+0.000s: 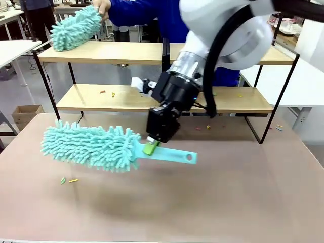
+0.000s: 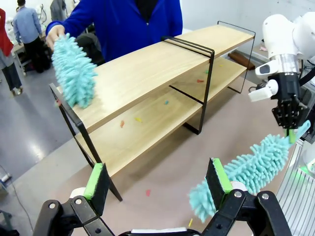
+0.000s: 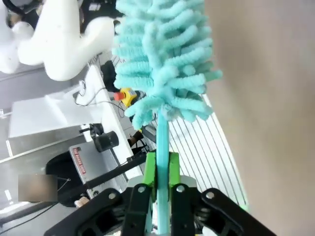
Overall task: Clean the shelves.
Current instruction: Clean a randomly selected level of the Shelf with the Duster.
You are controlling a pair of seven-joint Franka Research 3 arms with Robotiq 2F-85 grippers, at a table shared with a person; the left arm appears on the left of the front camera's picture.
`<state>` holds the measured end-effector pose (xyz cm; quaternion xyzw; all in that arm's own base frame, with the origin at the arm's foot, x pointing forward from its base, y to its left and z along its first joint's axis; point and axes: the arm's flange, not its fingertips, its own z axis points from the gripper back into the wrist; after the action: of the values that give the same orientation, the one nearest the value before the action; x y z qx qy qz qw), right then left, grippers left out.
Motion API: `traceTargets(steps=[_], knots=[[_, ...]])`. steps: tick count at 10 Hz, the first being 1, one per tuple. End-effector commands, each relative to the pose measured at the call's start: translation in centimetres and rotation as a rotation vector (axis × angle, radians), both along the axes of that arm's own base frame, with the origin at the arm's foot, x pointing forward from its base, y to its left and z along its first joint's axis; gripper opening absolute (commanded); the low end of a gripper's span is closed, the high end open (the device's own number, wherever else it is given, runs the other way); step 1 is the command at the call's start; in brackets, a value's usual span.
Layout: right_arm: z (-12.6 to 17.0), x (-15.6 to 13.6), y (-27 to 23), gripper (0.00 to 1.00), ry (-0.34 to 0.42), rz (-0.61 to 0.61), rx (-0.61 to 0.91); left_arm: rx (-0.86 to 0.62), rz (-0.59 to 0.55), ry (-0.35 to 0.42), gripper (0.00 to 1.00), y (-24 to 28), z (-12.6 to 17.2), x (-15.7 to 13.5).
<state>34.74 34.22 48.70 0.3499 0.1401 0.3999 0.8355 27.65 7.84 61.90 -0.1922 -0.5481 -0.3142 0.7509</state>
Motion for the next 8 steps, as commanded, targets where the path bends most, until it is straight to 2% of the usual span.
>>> traceTargets(steps=[1, 4, 8], knots=[[-0.1, -2.1, -3.2, 0.0, -0.023, -0.039, 0.018, -0.002, -0.008, -0.005, 1.0, 0.0, -0.1, 0.0], [3.1, -6.1, -11.8, 0.0, -0.114, -0.151, 0.13, -0.002, -0.008, -0.005, 1.0, 0.0, -0.1, 0.0], [8.1, -12.4, -26.8, 0.0, -0.213, -0.464, 0.269, -0.002, -0.008, -0.005, 1.0, 0.0, -0.1, 0.0]])
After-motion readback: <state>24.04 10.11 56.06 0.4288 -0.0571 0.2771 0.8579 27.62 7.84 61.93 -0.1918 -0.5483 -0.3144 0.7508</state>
